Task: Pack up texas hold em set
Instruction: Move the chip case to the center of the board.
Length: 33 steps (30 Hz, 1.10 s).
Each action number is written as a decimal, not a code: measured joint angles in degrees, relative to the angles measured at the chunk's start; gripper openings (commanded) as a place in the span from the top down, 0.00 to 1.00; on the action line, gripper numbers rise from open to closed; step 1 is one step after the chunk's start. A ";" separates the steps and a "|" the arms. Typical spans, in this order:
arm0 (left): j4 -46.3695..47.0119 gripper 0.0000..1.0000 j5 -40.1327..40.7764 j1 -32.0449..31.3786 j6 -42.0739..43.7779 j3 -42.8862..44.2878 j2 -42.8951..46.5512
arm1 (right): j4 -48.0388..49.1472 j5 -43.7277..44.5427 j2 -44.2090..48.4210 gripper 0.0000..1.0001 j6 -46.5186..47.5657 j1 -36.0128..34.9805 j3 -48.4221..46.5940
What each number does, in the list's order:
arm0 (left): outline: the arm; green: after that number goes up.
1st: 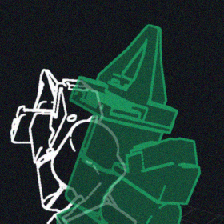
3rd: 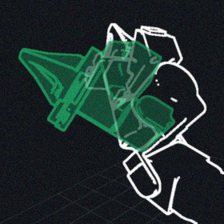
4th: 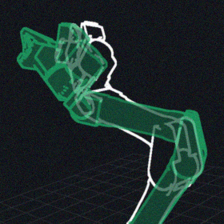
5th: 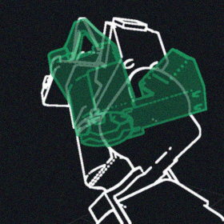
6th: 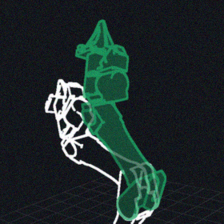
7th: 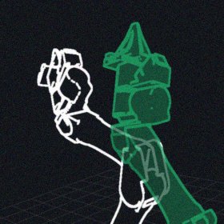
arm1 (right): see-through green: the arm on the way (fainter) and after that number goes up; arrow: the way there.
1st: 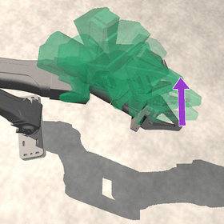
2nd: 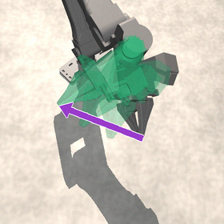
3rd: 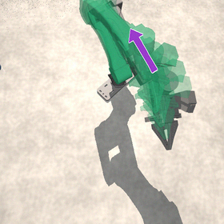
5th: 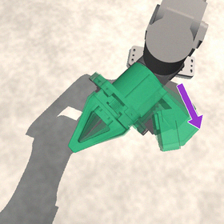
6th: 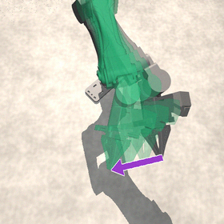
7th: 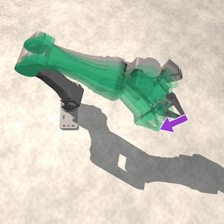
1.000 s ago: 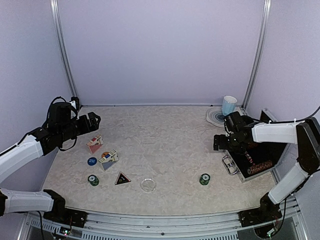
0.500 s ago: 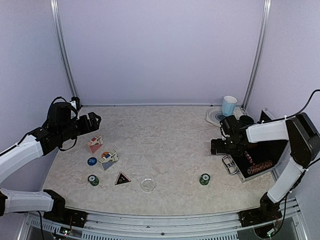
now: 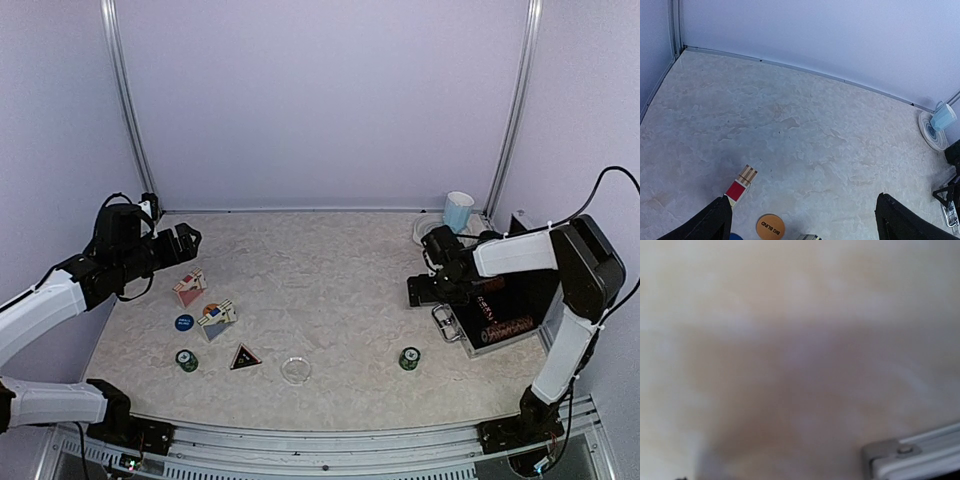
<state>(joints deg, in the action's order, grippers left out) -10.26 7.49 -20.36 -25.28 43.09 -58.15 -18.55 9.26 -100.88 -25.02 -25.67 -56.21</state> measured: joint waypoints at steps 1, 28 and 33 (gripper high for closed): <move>0.00 0.01 -0.02 0.11 -0.02 0.00 -0.02 | 0.35 -0.09 -0.57 0.02 0.17 -0.52 -0.59; 0.39 0.01 -0.96 0.79 -0.20 0.00 -0.13 | 2.89 -5.99 -12.70 0.02 4.92 -10.34 -16.04; 0.39 0.01 -0.98 0.79 -0.22 -0.02 -0.09 | 2.01 -7.13 -14.64 0.02 5.40 -10.97 -19.15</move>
<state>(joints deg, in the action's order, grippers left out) -9.87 6.50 -19.57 -25.50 43.07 -58.24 -16.53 2.13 -115.52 -19.62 -36.64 -75.35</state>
